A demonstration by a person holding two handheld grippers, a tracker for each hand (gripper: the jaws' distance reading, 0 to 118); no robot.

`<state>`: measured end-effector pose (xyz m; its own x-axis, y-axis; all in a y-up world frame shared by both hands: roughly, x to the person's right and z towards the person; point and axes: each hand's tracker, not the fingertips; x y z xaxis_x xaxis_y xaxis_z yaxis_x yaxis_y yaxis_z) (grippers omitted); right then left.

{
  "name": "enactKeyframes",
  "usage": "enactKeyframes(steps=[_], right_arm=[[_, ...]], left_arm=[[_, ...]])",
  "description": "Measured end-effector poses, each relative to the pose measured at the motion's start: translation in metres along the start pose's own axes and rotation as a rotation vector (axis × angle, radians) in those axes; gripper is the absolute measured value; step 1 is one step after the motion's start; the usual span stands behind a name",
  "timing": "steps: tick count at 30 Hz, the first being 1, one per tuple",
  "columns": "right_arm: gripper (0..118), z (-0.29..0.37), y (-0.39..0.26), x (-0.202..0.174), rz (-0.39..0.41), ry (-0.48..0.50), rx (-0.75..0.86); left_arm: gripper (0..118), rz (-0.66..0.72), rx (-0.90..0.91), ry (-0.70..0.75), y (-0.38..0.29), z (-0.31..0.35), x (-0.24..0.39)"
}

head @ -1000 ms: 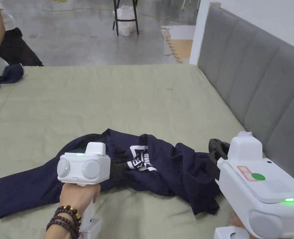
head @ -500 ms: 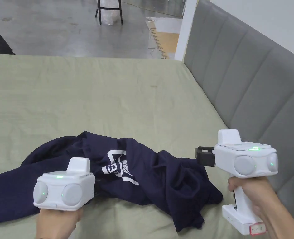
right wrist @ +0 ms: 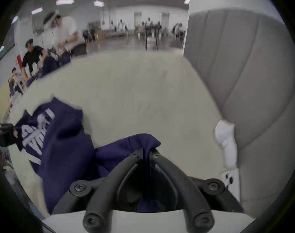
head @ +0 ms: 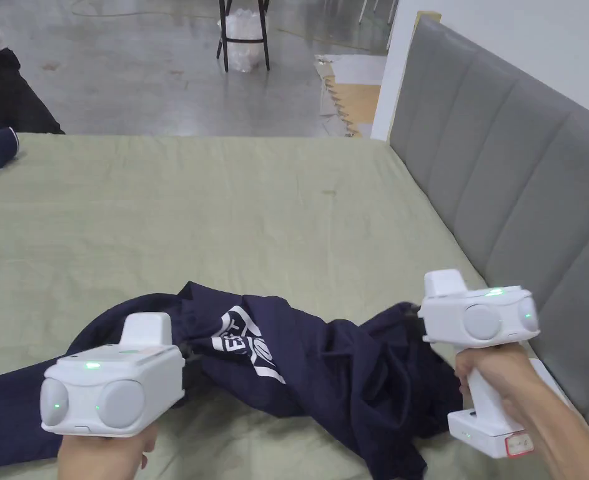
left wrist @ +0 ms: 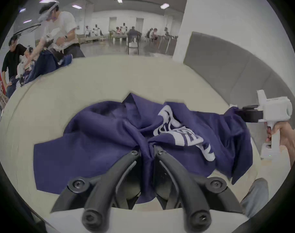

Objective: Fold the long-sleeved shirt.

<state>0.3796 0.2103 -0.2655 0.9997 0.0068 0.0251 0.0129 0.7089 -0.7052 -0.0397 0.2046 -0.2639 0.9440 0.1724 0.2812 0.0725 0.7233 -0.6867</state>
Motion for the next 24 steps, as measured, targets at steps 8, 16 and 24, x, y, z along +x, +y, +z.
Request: enactKeyframes(steps=[8,16,24], right_arm=[[5,0.161,0.138,-0.048,0.141,0.063,0.421],[5,0.240,0.318,-0.113,0.179,0.002,0.646],[5,0.222,0.377,-0.128,0.163,-0.016,0.654]], left_arm=[[15,0.067,0.274,-0.067,0.112,0.118,-0.046],[15,-0.011,0.505,0.055,0.310,0.222,-0.058],[15,0.006,0.524,0.106,0.377,0.218,-0.071]])
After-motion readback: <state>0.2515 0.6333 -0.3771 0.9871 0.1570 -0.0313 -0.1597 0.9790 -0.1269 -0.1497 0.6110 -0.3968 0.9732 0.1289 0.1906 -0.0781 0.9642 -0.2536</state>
